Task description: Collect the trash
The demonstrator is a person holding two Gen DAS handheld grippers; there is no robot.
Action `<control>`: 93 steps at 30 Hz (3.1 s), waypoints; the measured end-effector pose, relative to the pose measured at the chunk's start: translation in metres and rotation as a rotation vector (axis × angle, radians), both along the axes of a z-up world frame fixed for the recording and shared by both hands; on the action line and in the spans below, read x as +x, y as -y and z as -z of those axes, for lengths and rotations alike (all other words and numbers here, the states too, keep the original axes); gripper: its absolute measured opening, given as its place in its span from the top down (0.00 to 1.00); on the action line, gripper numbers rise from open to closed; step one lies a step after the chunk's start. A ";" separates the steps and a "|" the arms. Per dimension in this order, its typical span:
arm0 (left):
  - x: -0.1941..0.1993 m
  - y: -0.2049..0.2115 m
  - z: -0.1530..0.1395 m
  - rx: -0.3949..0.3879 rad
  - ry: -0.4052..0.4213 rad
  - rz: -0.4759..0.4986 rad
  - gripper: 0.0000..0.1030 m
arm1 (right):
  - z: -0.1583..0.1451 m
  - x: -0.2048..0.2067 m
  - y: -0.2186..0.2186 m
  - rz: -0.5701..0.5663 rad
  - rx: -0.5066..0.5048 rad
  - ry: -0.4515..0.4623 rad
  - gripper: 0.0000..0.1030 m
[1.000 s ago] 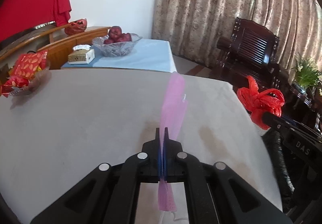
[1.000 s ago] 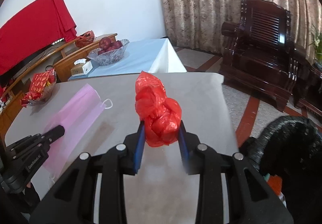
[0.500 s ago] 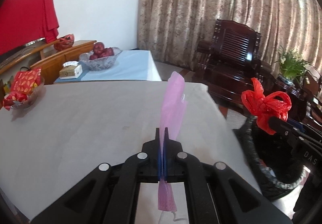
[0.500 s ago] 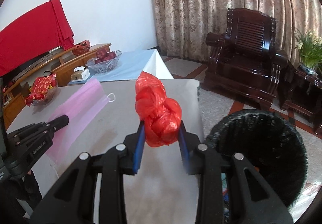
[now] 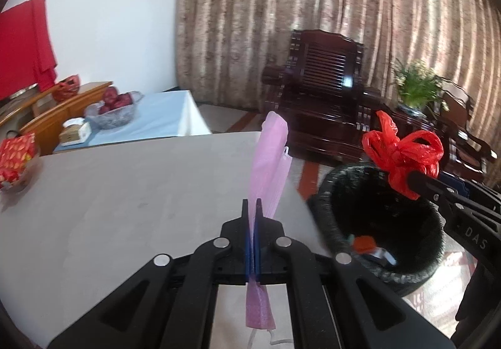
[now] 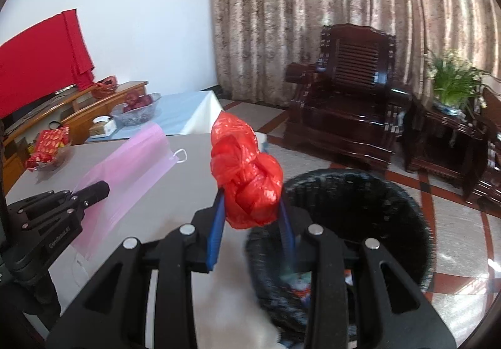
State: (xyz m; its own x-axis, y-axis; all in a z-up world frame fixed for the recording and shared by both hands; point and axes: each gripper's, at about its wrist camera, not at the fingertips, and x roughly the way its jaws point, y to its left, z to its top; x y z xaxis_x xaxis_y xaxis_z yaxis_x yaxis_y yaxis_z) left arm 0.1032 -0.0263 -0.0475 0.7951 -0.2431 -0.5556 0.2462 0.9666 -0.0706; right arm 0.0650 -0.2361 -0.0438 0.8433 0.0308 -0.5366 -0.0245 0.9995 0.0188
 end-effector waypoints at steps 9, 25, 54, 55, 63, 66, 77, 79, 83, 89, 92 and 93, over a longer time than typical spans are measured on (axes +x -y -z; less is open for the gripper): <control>0.003 0.057 0.005 -0.023 -0.003 0.115 0.98 | 0.006 -0.021 0.056 0.119 -0.030 -0.008 0.70; 0.049 0.167 0.025 -0.063 -0.004 0.252 0.98 | 0.032 0.009 0.131 0.231 -0.061 -0.043 0.70; 0.105 0.205 0.069 -0.089 -0.107 0.299 0.23 | 0.086 0.046 0.179 0.343 -0.107 -0.116 0.05; 0.104 0.201 0.066 -0.087 -0.101 0.289 0.19 | 0.085 0.044 0.178 0.336 -0.089 -0.119 0.05; 0.087 0.144 0.032 -0.042 -0.022 0.208 0.08 | 0.053 0.028 0.150 0.264 -0.027 -0.089 0.05; 0.074 0.119 0.020 -0.041 -0.009 0.157 0.06 | 0.037 0.021 0.135 0.232 -0.018 -0.078 0.05; 0.024 0.044 -0.013 -0.002 -0.013 0.006 0.06 | -0.011 -0.012 0.066 0.133 0.023 -0.054 0.05; 0.014 0.033 -0.021 0.003 -0.001 -0.004 0.06 | -0.019 -0.019 0.055 0.123 0.015 -0.046 0.05; -0.003 0.019 -0.034 0.004 0.003 -0.012 0.06 | -0.034 -0.033 0.037 0.102 -0.001 -0.031 0.05; -0.029 0.004 -0.054 0.013 0.033 -0.044 0.06 | -0.048 -0.050 0.019 0.098 -0.012 -0.015 0.05; -0.040 0.001 -0.059 0.036 0.048 -0.052 0.06 | -0.053 -0.054 0.016 0.101 -0.010 -0.013 0.05; -0.043 0.000 -0.060 0.041 0.053 -0.057 0.06 | -0.054 -0.056 0.014 0.102 -0.011 -0.013 0.05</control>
